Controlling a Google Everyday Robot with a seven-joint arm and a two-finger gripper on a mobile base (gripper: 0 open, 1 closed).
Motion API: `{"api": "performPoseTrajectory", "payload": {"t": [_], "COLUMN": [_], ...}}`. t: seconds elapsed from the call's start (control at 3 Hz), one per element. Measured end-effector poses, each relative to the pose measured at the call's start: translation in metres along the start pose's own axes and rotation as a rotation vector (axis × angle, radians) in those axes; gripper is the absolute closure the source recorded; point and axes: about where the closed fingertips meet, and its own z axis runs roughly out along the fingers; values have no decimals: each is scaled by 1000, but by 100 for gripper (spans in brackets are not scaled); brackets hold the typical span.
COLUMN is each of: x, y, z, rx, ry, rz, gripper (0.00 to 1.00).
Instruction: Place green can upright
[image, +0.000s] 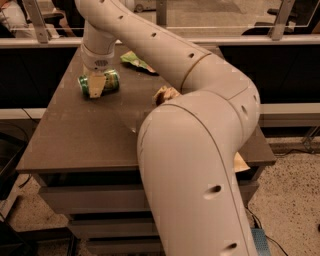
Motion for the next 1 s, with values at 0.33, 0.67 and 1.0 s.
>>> {"api": "performPoseTrajectory", "payload": {"t": [0.33,0.67,1.0], "x": [0,-8,-25], "y": [0,-3,-10], "z": [0,-19,-53], "rx": [0,9,46], "ry": [0,-99,-312], "rz": [0,23,79], "gripper": [87,100,100]}}
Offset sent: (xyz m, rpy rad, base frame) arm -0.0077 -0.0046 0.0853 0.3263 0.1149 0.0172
